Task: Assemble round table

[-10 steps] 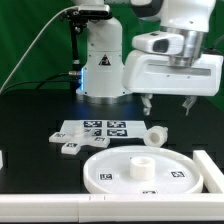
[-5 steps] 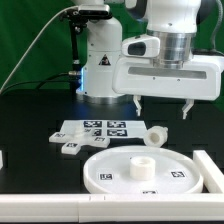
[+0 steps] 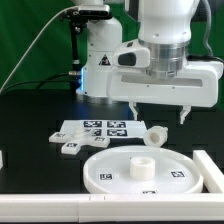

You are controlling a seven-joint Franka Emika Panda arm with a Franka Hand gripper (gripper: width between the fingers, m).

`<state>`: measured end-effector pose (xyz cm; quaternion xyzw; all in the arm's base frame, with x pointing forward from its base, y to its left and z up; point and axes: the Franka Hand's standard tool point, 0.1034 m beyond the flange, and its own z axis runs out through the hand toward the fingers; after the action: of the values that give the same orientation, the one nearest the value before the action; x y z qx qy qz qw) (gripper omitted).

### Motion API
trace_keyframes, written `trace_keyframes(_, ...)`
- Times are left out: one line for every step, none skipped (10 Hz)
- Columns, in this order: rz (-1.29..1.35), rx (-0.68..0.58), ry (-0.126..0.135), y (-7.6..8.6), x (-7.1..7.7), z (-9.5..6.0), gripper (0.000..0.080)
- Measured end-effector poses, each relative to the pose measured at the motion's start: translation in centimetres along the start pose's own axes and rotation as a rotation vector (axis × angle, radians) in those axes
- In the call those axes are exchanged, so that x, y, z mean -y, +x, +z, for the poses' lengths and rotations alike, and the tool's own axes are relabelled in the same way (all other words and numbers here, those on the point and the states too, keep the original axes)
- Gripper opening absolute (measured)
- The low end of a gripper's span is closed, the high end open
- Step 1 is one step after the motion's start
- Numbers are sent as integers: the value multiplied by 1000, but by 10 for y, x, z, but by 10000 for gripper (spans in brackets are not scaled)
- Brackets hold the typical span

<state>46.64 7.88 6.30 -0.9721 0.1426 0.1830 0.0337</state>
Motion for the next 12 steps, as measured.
trace_keyframes(5, 64, -6, 6, -1, -2, 649)
trace_keyframes(3, 94, -11, 5, -1, 0, 649)
trace_keyframes(4, 179, -25, -1, -5, 2, 649)
trace_keyframes(10, 231, -32, 3, -6, 2, 649)
trace_keyframes(10, 212, -27, 8, -4, 2, 649)
trace_keyframes(25, 249, -16, 3, -3, 5, 649)
trace_keyframes(85, 315, 22, -1, 1, 9, 649)
trace_keyframes(113, 350, 49, 1, 3, 10, 649)
trace_keyframes(107, 340, 48, 2, 5, 10, 649)
trace_keyframes(105, 340, 47, 1, 6, 10, 649)
trace_keyframes(106, 341, 47, 1, 5, 10, 649)
trace_keyframes(108, 342, 48, 1, 5, 11, 649)
